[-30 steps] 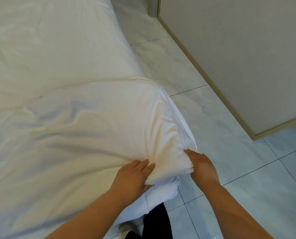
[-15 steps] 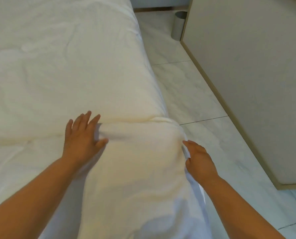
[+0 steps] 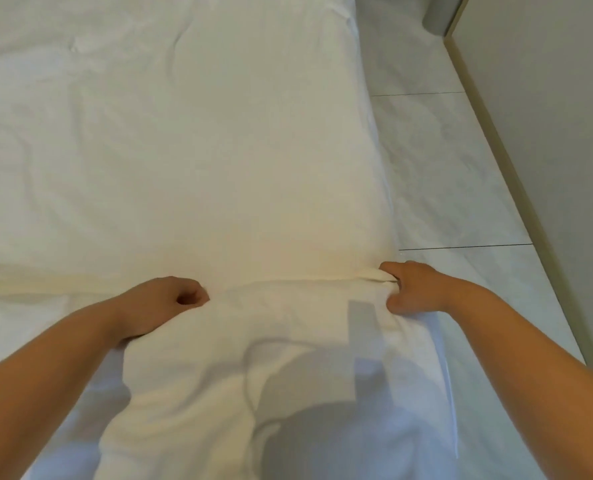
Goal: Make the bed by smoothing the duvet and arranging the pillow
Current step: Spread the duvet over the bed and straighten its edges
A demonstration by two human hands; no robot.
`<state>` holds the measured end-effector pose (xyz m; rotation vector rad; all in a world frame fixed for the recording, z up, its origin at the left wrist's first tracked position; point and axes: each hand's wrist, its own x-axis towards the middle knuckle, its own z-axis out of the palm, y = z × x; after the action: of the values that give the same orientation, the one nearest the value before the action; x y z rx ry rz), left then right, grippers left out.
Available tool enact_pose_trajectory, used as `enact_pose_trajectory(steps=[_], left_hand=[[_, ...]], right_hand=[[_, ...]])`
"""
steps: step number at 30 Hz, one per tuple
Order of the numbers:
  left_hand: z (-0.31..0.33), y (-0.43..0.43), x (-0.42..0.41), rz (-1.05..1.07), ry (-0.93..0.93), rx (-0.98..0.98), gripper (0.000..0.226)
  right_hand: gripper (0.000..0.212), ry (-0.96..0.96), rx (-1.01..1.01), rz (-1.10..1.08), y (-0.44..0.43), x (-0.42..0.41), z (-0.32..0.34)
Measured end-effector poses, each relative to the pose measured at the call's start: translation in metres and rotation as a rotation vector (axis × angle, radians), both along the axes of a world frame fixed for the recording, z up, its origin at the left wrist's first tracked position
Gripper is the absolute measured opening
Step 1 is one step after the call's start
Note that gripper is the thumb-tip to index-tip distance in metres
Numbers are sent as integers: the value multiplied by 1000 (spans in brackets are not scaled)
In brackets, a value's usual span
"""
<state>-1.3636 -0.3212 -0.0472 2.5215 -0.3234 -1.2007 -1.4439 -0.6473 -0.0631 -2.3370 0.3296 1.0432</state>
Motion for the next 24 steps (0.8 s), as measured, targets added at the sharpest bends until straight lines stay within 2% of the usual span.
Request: enact_pose_trajectory(steps=[4, 6, 9, 12, 14, 15, 16, 17, 18, 20, 22, 24], left_hand=[[-1, -1, -2, -37, 108, -20, 30], [4, -3, -2, -66, 187, -27, 30], [14, 1, -5, -92, 259, -24, 46], [24, 12, -1, -105, 381, -101, 44], [29, 21, 7, -123, 526, -121, 66], [32, 24, 8, -144, 587, -110, 63], [34, 25, 8, -193, 608, -87, 51], [35, 26, 8, -255, 576, -42, 37], [35, 26, 10, -325, 466, 5, 28], [41, 26, 21, -459, 132, 78, 19], [53, 25, 41, -468, -191, 100, 18], [70, 23, 71, -394, -400, 109, 23]], right_hand=[[17, -95, 202, -214, 11, -13, 5], [16, -100, 191, -235, 12, -22, 4], [18, -60, 162, -248, 14, -27, 12], [24, -71, 156, -290, 18, -28, 17], [19, -120, 120, -338, 20, -27, 16], [18, -143, 89, -353, 21, -27, 14], [17, -166, 52, -352, 22, -26, 12], [17, -186, 16, -344, 24, -25, 13], [16, -213, -10, -338, 24, -23, 14], [13, -259, -44, -334, 25, -16, 20], [18, -310, -63, -339, 25, -3, 30], [10, -419, -66, -349, 22, 21, 43]])
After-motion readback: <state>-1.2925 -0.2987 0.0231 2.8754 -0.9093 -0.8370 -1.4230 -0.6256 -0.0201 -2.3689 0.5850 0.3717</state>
